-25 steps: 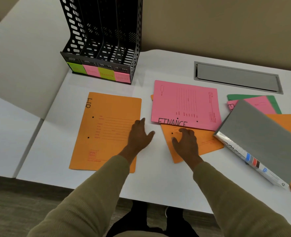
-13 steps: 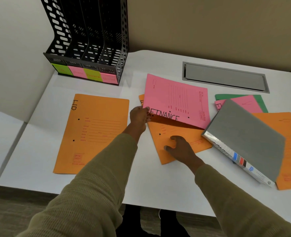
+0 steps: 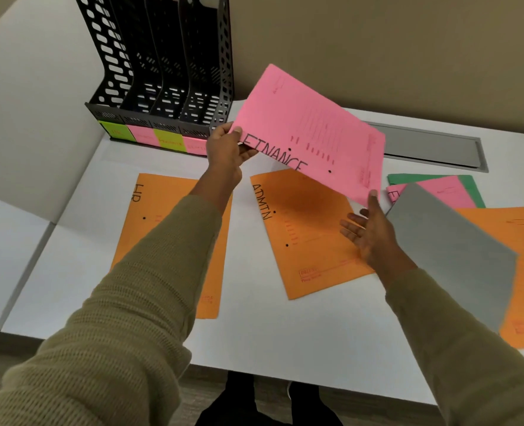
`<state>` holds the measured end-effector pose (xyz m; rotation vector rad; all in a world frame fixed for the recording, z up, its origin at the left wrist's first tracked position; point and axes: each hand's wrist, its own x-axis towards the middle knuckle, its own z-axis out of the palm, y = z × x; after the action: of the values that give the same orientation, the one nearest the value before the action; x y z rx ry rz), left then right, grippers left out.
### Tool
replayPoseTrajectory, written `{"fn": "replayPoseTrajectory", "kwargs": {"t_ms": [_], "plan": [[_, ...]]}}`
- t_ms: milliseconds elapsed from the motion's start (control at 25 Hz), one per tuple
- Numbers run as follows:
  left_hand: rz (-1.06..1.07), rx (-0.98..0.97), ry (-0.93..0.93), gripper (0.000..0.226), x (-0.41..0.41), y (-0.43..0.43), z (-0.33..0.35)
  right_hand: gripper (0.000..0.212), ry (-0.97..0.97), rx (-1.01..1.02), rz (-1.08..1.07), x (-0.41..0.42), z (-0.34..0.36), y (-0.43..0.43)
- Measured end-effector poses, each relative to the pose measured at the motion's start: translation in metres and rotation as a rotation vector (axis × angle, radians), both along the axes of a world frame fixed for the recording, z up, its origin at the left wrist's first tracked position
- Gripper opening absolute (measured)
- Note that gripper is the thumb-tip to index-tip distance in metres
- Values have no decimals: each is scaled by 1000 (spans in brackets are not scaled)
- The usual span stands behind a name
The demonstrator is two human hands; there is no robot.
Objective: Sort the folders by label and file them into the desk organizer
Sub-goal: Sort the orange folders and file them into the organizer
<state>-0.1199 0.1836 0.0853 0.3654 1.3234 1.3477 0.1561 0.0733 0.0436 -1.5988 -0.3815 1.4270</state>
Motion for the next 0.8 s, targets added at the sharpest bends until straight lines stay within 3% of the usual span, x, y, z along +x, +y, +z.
{"fn": "replayPoseTrajectory", "kwargs": {"t_ms": [200,360,440,600,680,800], "plan": [[-11,-87,-44,24,8,-18,-26,24,248,127,-107,28,10,-6],[-31,-180,-75,28,25,-37,-53,22,258,53,-126,43,-9,-26],[-102,-287,43,30,39,-54,-76,27,293,65,-160,42,-23,-38],[-253,-554,483,50,71,-93,-122,26,302,52,-200,32,-49,-59],[-319,-571,568,55,84,-105,-132,25,220,-31,-201,27,-59,-68],[-337,-584,540,50,94,-107,-135,29,53,-118,-130,22,-65,-78]]}}
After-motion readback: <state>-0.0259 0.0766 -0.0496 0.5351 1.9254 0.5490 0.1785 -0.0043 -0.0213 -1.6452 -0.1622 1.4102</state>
